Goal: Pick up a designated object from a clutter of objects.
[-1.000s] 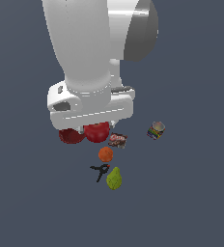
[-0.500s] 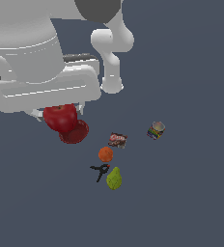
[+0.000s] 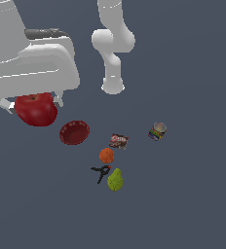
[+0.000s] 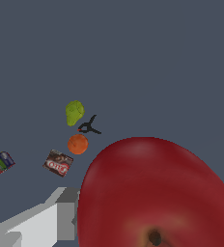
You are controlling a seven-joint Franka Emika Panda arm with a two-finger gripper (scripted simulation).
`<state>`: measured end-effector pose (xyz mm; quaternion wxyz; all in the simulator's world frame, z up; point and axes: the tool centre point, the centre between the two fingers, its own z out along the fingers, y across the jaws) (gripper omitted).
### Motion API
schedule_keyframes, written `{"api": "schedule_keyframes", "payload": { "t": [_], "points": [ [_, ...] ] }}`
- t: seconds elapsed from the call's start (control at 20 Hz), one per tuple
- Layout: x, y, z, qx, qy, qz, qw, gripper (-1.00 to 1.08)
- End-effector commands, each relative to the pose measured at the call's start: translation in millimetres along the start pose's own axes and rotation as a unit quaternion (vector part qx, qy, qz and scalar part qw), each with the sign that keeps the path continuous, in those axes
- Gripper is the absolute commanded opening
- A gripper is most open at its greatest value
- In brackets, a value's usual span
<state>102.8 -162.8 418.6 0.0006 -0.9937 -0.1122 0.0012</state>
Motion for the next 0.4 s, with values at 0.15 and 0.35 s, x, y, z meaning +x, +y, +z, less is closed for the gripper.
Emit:
{"api": "schedule_keyframes", "payload": {
  "t": [0.15,0.35],
  "points": [
    [0.6,8.5,-9.6,-0.001,0.001,0.0,1.0,-1.0],
    [0.6,10.2,-11.3,-0.001,0.001,0.0,1.0,-1.0]
  ]
}}
